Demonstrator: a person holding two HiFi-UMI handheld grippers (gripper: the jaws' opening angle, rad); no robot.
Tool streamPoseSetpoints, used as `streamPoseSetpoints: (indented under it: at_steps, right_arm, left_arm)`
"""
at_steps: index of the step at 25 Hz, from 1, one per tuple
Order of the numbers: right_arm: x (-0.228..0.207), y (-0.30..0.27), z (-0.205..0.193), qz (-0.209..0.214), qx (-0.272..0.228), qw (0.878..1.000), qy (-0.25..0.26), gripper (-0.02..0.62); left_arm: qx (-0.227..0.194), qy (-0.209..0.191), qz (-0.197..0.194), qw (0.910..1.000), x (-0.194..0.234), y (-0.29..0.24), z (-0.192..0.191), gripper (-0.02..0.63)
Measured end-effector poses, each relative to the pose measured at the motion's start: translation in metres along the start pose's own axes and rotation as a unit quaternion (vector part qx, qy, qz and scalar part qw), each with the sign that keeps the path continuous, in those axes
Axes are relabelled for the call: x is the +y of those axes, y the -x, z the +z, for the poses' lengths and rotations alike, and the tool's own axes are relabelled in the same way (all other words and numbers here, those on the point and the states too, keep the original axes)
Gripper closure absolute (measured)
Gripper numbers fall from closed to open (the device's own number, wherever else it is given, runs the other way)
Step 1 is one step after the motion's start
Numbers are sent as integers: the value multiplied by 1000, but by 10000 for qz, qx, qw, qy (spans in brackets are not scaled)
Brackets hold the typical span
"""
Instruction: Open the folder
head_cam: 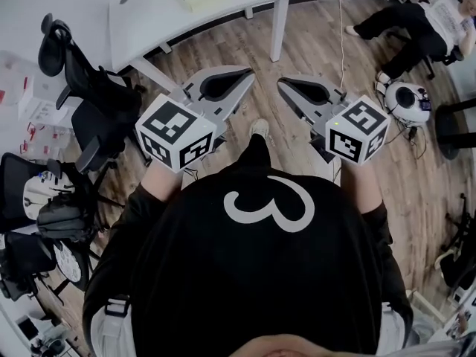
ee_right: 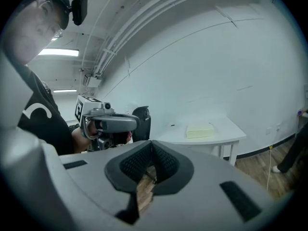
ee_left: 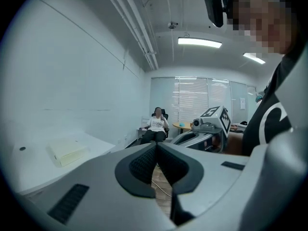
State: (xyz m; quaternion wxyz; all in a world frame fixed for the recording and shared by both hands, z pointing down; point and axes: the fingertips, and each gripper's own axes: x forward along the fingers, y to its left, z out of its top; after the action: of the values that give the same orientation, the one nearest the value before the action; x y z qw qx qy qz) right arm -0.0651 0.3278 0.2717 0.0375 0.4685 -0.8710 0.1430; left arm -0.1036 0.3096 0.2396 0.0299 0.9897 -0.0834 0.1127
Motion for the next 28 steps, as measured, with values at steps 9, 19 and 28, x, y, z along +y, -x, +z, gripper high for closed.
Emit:
streamPoseSetpoints:
  at_steps: [9,19,28]
  right_arm:
    - [-104,-70,1,77,137,9988,-453,571]
    - [-231,-175,18,117,373,9955,-861,571]
    - [-297,-236,23,143,594,9937,-940,571]
  left_arm:
    - [241,455,-26,9987,109,-73,-19,589]
    - [649,669,-18,9956,247,-150,-35,589]
    - [822,806,109,9933,333,-183,-56,589]
